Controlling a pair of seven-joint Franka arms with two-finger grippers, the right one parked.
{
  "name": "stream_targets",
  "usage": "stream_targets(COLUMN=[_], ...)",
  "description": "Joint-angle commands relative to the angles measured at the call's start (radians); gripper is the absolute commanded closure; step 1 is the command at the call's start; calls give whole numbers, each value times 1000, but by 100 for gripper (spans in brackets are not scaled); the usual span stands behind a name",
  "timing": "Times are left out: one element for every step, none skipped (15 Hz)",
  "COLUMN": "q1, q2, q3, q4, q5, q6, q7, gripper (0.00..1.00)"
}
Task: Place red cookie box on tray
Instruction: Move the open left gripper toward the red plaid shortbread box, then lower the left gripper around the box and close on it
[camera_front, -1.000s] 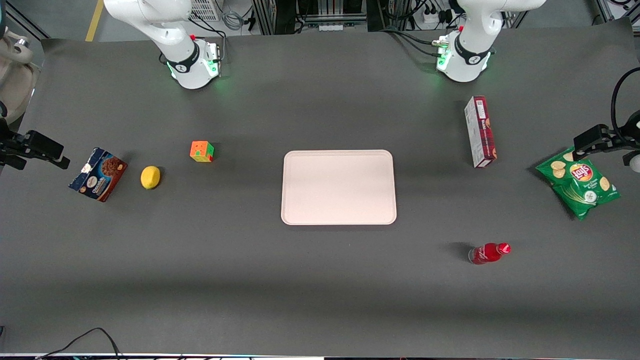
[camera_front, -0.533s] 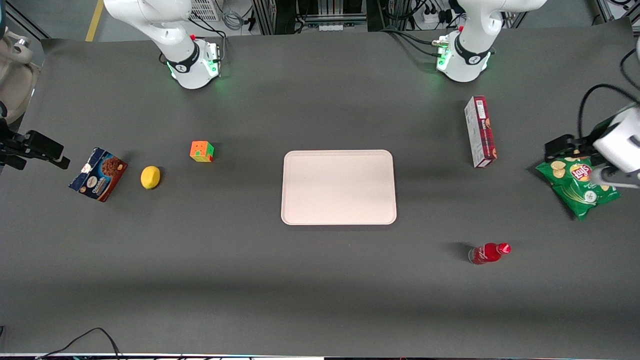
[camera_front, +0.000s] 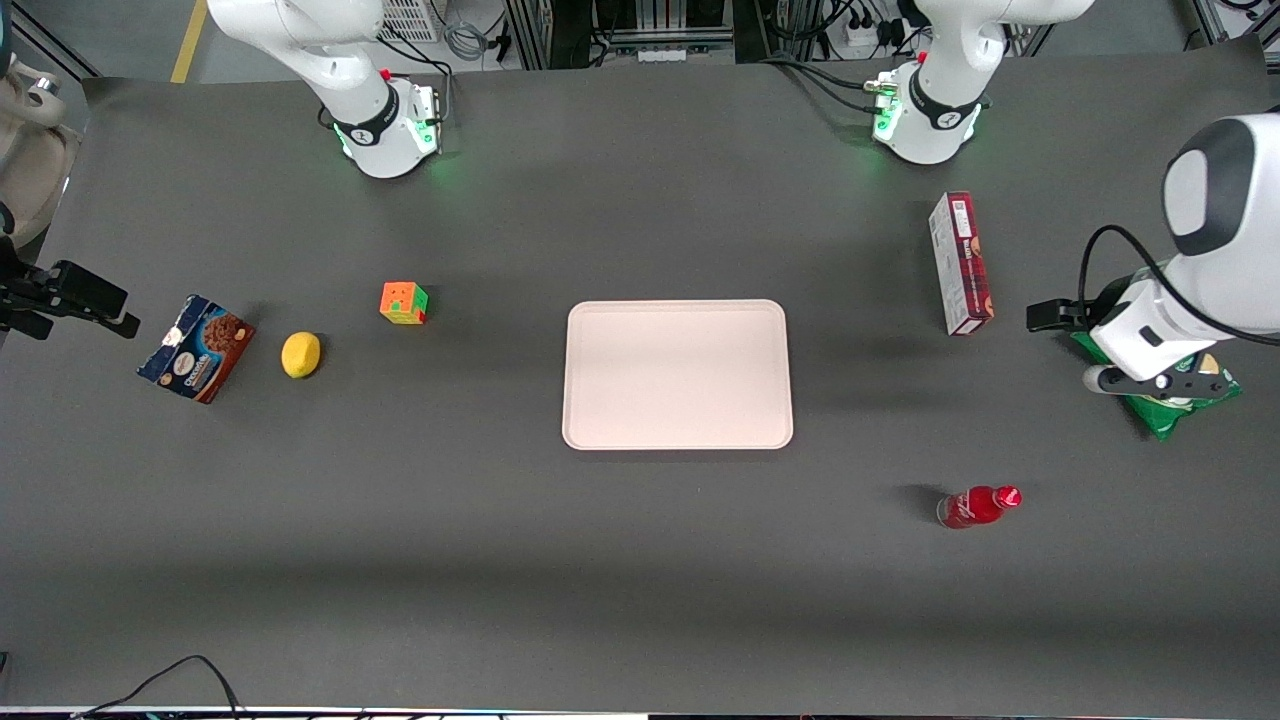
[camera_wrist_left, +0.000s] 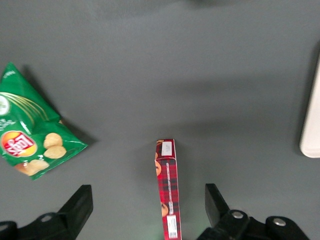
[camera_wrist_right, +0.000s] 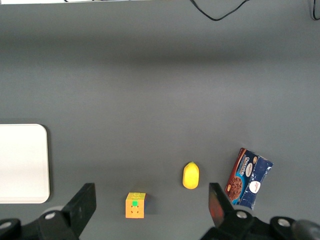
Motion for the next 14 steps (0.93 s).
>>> stream_targets(q1=[-3, -5, -5, -5, -5, -5, -3, -3, -3, -1, -1, -1, -1, -3], q2=[-175, -201, -230, -249, -262, -275, -285, -299, -313, -321, -322, -324, -324, -324], q3=[28, 37, 51, 66, 71, 72, 73, 74, 74, 74, 74, 74, 74, 74], q4=[-292, -347, -407, -467, -520, -571, -620, -674, -725, -760, -779, -800, -831, -860], q5=[13, 13, 15, 15, 18, 24, 33, 35, 35, 35, 35, 35, 35, 35], q6=[158, 198, 244, 293, 349, 399, 449, 503, 561, 597, 609, 624, 655, 692], q7=[-15, -6, 0, 3, 12, 15, 15, 14, 14, 9, 6, 0, -3, -3], gripper=[0, 0, 1, 1, 1, 1, 1, 1, 1, 1, 1, 1, 1, 1])
